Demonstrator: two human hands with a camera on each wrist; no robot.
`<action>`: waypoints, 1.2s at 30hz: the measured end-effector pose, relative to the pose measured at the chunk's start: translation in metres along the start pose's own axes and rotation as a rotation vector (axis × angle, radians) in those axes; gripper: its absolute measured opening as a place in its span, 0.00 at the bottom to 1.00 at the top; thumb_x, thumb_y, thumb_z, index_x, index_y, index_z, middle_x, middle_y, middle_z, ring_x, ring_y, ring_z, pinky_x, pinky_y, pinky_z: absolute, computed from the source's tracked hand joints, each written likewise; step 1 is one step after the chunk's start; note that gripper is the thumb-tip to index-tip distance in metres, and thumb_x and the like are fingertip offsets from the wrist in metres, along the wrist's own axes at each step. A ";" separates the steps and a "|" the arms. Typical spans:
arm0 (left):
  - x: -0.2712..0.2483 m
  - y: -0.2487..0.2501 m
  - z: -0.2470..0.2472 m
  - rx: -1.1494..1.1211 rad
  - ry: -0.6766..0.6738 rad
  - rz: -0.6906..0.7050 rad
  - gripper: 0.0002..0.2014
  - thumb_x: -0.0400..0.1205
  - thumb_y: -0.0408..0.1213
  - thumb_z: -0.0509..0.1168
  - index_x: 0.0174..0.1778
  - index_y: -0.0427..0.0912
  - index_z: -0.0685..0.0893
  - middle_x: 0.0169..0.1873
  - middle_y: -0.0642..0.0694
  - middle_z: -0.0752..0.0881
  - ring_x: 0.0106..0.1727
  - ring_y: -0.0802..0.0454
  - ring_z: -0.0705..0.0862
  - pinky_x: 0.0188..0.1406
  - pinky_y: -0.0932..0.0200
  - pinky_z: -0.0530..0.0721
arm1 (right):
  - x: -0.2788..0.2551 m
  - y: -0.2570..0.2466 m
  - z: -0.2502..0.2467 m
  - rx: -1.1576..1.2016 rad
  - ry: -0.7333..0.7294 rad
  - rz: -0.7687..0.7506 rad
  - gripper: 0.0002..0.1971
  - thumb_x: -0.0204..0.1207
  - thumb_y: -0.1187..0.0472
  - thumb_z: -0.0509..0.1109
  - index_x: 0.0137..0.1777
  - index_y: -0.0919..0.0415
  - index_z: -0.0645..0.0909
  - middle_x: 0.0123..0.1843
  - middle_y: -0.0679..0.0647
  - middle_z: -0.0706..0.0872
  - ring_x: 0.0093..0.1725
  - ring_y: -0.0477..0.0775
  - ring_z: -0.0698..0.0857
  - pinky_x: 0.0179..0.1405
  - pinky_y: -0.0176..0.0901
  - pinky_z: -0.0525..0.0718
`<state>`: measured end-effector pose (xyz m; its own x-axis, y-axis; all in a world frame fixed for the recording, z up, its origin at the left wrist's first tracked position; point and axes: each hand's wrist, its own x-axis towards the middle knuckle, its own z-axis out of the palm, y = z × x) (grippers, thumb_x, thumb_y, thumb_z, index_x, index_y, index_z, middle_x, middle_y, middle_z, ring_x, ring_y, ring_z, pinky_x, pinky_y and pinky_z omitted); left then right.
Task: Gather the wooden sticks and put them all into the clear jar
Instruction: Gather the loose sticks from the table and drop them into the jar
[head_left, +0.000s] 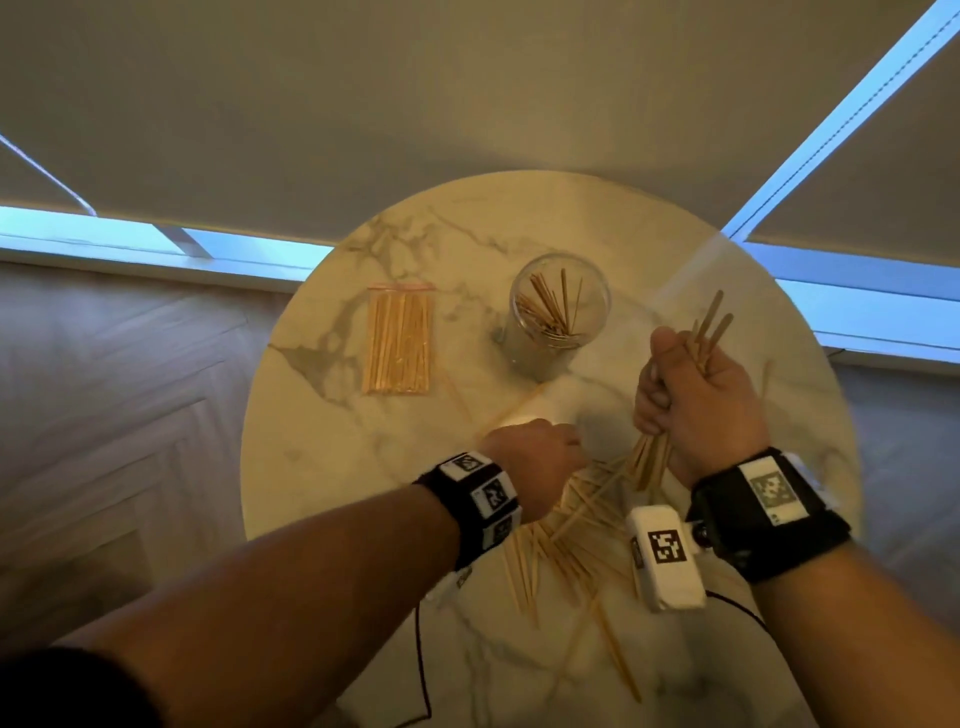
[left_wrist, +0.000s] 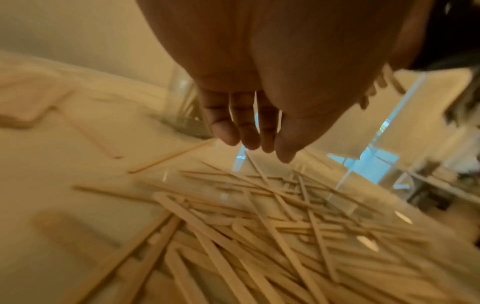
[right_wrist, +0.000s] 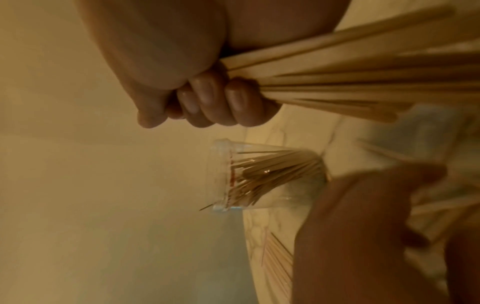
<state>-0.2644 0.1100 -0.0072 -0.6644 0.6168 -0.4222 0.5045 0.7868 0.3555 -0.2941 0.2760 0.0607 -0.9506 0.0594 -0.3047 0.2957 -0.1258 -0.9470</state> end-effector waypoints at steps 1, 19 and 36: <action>0.008 0.006 0.002 0.086 -0.002 0.012 0.17 0.86 0.36 0.62 0.71 0.47 0.80 0.69 0.46 0.80 0.65 0.42 0.81 0.54 0.45 0.83 | -0.003 0.003 -0.002 0.008 0.019 0.009 0.21 0.85 0.49 0.69 0.39 0.65 0.72 0.23 0.52 0.67 0.21 0.50 0.63 0.22 0.40 0.63; -0.034 0.022 -0.090 -0.951 0.737 -0.295 0.06 0.84 0.39 0.70 0.44 0.55 0.86 0.36 0.55 0.88 0.37 0.58 0.84 0.34 0.70 0.80 | 0.005 -0.021 0.007 0.009 -0.086 -0.100 0.18 0.73 0.44 0.80 0.45 0.59 0.84 0.23 0.49 0.73 0.21 0.51 0.69 0.23 0.41 0.71; -0.016 -0.036 -0.092 -0.843 0.858 -0.411 0.22 0.77 0.42 0.77 0.66 0.57 0.81 0.64 0.62 0.81 0.66 0.65 0.77 0.62 0.66 0.77 | 0.086 -0.066 0.083 0.026 0.016 -0.403 0.19 0.85 0.45 0.67 0.32 0.49 0.79 0.25 0.52 0.77 0.28 0.58 0.74 0.35 0.57 0.74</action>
<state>-0.3227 0.0699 0.0637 -0.9894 -0.1298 -0.0658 -0.1191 0.4630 0.8783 -0.4036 0.2077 0.1058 -0.9883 0.1243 0.0883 -0.1026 -0.1143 -0.9881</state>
